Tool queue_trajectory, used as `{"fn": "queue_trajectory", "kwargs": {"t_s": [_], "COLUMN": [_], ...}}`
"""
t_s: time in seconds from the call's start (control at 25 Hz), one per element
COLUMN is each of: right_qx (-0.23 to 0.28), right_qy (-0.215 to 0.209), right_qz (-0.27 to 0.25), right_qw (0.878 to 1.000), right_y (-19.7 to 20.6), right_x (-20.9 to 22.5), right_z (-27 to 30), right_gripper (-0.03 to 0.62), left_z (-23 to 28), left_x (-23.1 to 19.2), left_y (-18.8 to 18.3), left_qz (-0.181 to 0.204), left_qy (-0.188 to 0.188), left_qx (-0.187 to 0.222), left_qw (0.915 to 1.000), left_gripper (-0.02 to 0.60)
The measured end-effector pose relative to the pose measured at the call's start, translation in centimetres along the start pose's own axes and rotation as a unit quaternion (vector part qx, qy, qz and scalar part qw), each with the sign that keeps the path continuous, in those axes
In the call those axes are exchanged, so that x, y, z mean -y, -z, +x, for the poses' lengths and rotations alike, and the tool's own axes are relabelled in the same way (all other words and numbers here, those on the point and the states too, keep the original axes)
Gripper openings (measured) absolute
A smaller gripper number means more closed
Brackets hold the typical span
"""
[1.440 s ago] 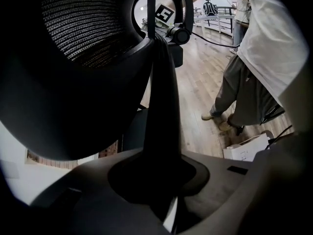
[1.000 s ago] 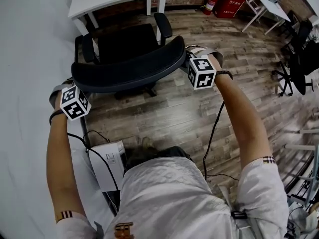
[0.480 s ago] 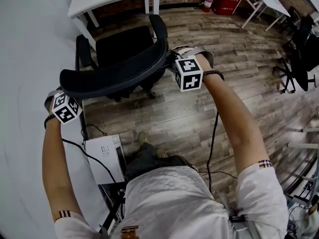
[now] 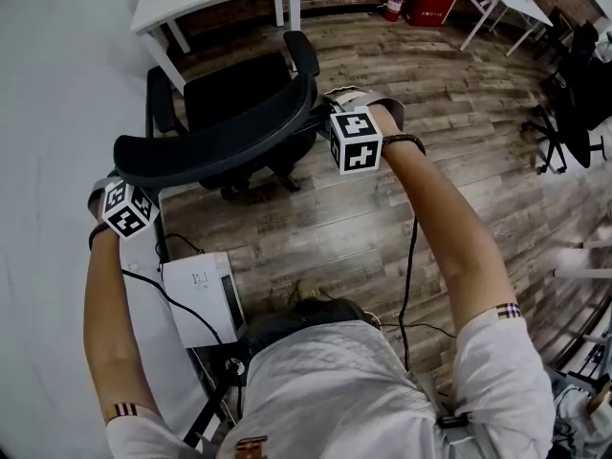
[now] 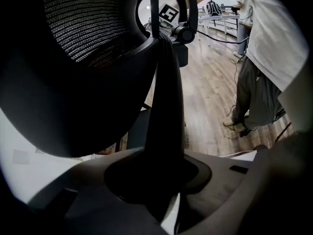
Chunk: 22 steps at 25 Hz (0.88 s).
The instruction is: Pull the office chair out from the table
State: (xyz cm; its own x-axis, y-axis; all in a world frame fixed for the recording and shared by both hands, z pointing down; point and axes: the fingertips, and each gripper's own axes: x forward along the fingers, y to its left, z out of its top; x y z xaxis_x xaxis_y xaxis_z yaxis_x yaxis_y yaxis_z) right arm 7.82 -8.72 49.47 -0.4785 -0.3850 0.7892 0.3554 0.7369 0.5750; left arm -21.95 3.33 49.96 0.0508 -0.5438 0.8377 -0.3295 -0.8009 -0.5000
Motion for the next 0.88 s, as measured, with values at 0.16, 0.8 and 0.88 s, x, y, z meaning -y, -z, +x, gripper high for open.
{"fn": "queue_trajectory", "kwargs": {"t_s": [0.16,0.8,0.88], "right_qx": [-0.016,-0.01,0.025], "right_qy": [0.008,0.159,0.171], "right_qz": [0.005,0.143,0.198], "right_qw": [1.0,0.977,0.965], "right_y": [0.3,-2.6,-3.9], "right_x": [-0.6,-0.5,-0.8], "right_z": [-0.5,-12.3,-14.4], "right_gripper": [0.179,0.215,0.215], "left_z": [-0.9,-14.1,-16.4], "left_x": [0.7,0.1,0.7], "left_y": [-0.1,0.8,-1.3], "left_qz": [-0.01,-0.128,-0.175], "left_qy": [-0.002,-0.153,-0.159], "left_qx": [0.008,0.149,0.216], "left_qw": [0.9999,0.9686,0.9473], "left_gripper": [0.143,0.204,0.204]}}
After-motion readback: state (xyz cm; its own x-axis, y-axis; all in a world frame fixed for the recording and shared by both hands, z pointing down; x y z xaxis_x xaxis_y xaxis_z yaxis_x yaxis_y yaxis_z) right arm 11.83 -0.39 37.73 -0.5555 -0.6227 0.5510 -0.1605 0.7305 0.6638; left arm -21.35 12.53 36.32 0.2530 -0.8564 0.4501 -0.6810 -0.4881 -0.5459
